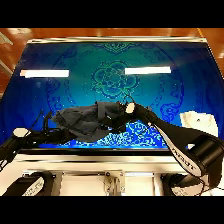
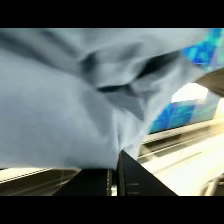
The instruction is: Fold the shirts.
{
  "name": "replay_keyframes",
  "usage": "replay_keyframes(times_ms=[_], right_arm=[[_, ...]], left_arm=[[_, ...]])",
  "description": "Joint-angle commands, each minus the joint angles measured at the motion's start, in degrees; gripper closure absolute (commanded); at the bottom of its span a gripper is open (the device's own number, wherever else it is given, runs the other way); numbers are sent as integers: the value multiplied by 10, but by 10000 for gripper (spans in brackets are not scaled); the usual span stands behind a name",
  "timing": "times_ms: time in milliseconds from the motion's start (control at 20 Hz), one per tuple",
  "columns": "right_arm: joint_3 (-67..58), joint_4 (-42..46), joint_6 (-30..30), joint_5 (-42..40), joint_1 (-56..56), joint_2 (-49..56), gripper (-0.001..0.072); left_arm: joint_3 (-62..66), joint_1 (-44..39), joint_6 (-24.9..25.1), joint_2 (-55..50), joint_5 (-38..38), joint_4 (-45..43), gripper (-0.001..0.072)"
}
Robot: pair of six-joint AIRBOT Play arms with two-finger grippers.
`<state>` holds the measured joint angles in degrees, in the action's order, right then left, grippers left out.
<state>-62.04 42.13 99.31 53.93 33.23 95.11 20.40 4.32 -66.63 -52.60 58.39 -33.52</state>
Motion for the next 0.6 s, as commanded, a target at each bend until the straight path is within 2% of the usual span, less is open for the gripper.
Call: replay_keyframes(times_ms=[0,50,200,350,400,550], right_arm=[[0,0,44,-3,1,5,170],[0,0,55,-3,1,7,264],[0,-1,81,-6,1,8,319],[-1,-31,79,-15,1,8,601],[-1,-42,73,-20,1,7,659],[-1,-45,45,-10,0,4,661]], left_arm=[[0,0,0,38,8,46,668],[0,0,0,43,8,52,667],[0,0,0,56,8,54,667],[1,0,2,64,8,54,667],[0,0,2,66,8,54,667],[3,0,18,73,8,54,667]])
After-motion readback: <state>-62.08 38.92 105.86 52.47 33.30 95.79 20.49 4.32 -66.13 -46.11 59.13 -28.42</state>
